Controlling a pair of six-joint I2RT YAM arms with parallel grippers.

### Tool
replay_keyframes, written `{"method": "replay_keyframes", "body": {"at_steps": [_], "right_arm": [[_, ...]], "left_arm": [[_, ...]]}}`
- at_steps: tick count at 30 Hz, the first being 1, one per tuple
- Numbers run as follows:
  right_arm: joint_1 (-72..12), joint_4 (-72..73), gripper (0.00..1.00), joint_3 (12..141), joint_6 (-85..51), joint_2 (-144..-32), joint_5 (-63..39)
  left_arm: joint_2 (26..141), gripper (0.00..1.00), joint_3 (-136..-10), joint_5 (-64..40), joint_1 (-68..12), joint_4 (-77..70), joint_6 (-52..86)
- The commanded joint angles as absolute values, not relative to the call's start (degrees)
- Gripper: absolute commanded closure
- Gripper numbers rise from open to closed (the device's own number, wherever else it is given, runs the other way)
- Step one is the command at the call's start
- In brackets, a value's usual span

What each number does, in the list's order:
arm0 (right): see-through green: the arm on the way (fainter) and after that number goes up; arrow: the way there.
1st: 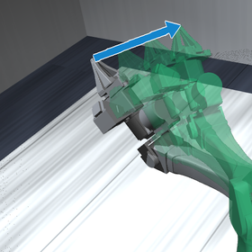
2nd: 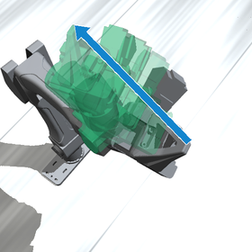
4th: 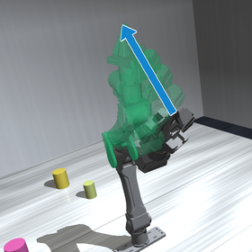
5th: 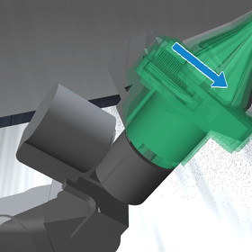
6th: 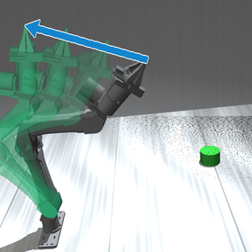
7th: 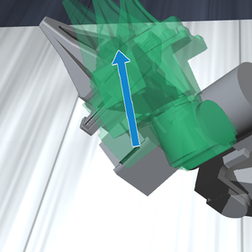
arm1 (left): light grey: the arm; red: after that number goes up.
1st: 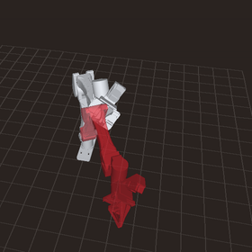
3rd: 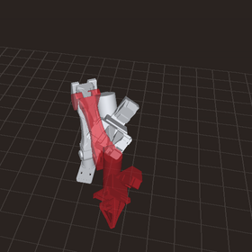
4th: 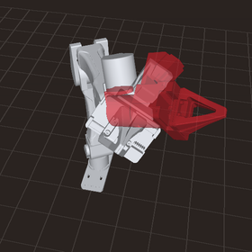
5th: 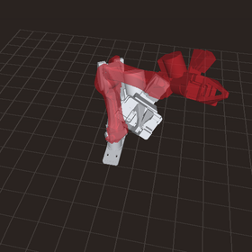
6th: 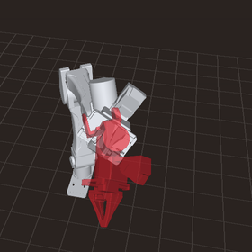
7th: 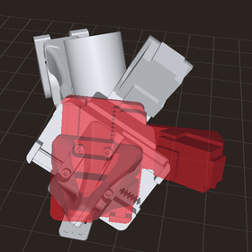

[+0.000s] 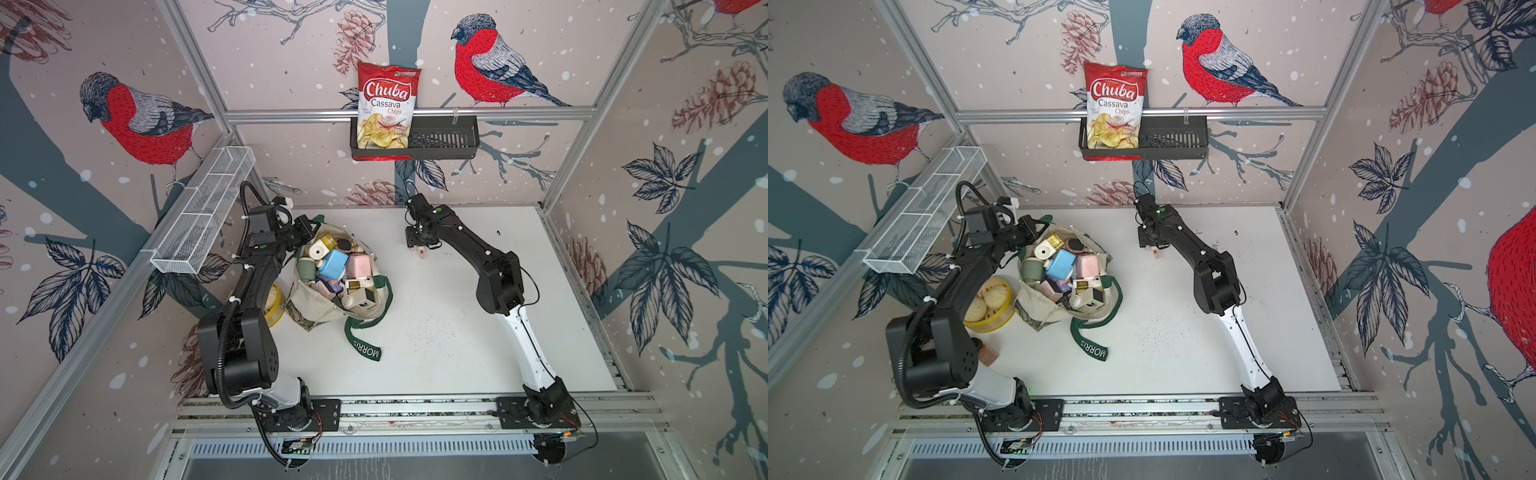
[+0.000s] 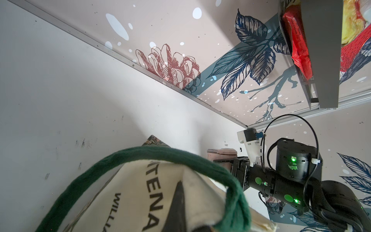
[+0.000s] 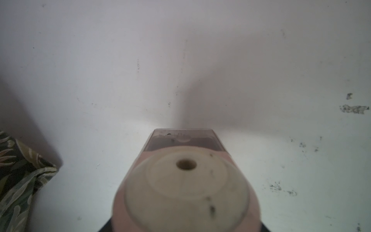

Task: Take out the pencil sharpeners from the tote bags
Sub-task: Place the pencil sharpener at the center of the board.

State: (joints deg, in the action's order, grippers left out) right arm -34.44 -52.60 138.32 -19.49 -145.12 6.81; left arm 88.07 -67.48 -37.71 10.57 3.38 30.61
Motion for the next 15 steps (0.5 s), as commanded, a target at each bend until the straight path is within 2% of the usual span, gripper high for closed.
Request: {"method": "replay_keyframes", "body": {"at_steps": [1, 6, 15], "right_arm": [[-34.3, -53.0, 0.68, 139.9, -20.9, -146.5, 6.0], [-34.1, -52.9, 0.63, 140.5, -21.5, -147.7, 5.4], [-34.1, -53.1, 0.44, 140.6, -21.4, -148.2, 5.1]], "left_arm": [[87.7, 1.00, -68.2, -39.8, 10.6, -3.3, 30.4], [87.5, 1.00, -68.2, -39.6, 10.7, -3.3, 30.4], [87.6, 1.00, -68.2, -39.8, 10.6, -3.4, 30.4]]}}
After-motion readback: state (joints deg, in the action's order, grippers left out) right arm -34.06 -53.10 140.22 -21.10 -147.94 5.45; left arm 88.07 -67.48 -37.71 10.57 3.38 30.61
